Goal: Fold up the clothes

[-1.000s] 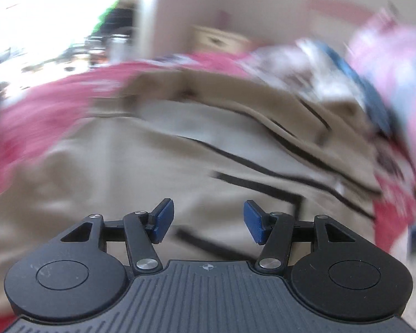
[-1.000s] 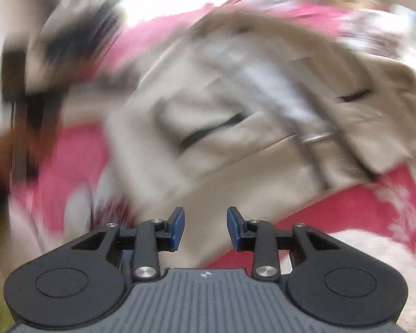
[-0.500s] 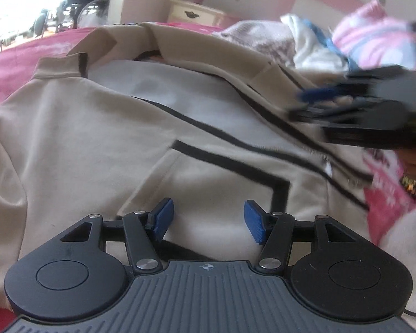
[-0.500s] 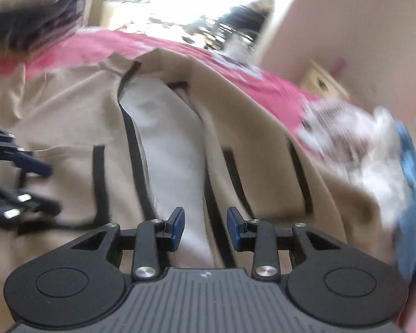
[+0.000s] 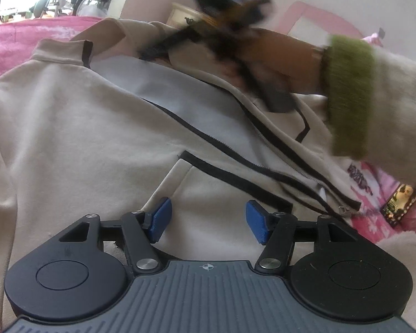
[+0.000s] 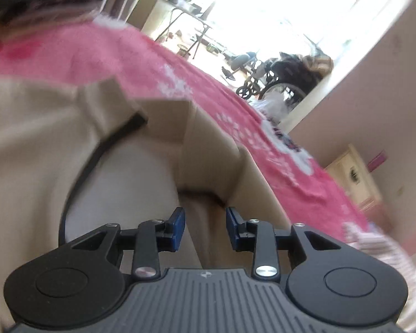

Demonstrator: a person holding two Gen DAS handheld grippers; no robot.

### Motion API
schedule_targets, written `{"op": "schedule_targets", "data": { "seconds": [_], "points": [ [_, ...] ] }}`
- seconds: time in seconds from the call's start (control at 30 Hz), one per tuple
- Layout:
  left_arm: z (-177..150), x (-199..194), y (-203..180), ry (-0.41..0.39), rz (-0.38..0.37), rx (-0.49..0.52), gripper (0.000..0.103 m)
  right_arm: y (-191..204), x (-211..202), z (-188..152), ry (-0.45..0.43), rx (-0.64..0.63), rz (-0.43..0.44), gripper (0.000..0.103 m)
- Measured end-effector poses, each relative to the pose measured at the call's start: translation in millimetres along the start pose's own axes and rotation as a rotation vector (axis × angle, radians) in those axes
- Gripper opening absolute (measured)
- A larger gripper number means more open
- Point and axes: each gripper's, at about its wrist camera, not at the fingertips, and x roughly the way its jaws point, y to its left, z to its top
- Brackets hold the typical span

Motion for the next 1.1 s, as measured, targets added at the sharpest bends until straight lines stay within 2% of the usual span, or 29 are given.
{"op": "schedule_targets", "data": {
  "seconds": [0.03,0.1,0.2,0.23,0.27,0.3,0.33,0.37,0.53,0.63,0.73,0.9,1.0,1.07,1.1],
  "points": [
    [-0.1,-0.1,1.7,-0.001,-0.008,-0.010,0.060,-1.8,8.5,8.3,0.002,0.062,0.002,0.058],
    [0.3,-0.2,4.5,-0.003,-0.021,-0.030,0.060,-1.7,27.1,20.7,0.024,0.142,-0.032,0.064],
    [0.4,-1.0,7.9,-0.005,-0.037,-0.055,0.060,3.2,56.6,32.5,0.098,0.178,-0.182,0.062],
    [0.2,-1.4,8.5,-0.006,-0.040,-0.061,0.060,1.7,63.1,34.8,0.111,0.189,-0.213,0.049],
    [0.1,-1.7,9.0,-0.006,-0.044,-0.067,0.060,-3.0,65.1,36.9,0.120,0.209,-0.233,0.043],
    [-0.1,-2.0,9.1,-0.005,-0.045,-0.072,0.060,-9.9,63.2,39.2,0.125,0.234,-0.232,0.031],
    [-0.2,-2.2,9.1,-0.005,-0.047,-0.076,0.060,-19.9,57.5,41.6,0.129,0.260,-0.214,0.015],
    [-0.1,-2.3,9.1,-0.004,-0.048,-0.080,0.060,-30.4,51.1,44.1,0.133,0.286,-0.193,0.014],
    [0.0,-3.4,10.6,0.000,-0.060,-0.101,0.060,-95.3,16.1,68.4,0.126,0.447,0.013,0.011],
    [0.0,-3.9,12.3,0.002,-0.070,-0.114,0.060,-136.9,3.6,83.4,0.104,0.586,0.209,0.010],
    [-0.2,-3.6,12.9,0.003,-0.078,-0.126,0.060,-170.8,5.9,85.0,0.141,0.731,0.494,0.010],
    [0.9,-1.1,13.9,0.003,-0.082,-0.131,0.060,-188.3,42.9,62.3,0.240,0.948,0.740,0.010],
    [-1.3,2.9,15.9,0.002,-0.082,-0.126,0.060,-177.4,68.0,53.4,0.268,1.037,0.838,0.010],
    [-1.8,3.2,14.7,0.000,-0.080,-0.115,0.060,-162.1,86.0,47.7,0.284,1.054,0.811,0.013],
    [-2.0,3.3,14.1,-0.001,-0.079,-0.110,0.060,-154.2,95.1,44.8,0.292,1.061,0.793,0.017]
  ]
}}
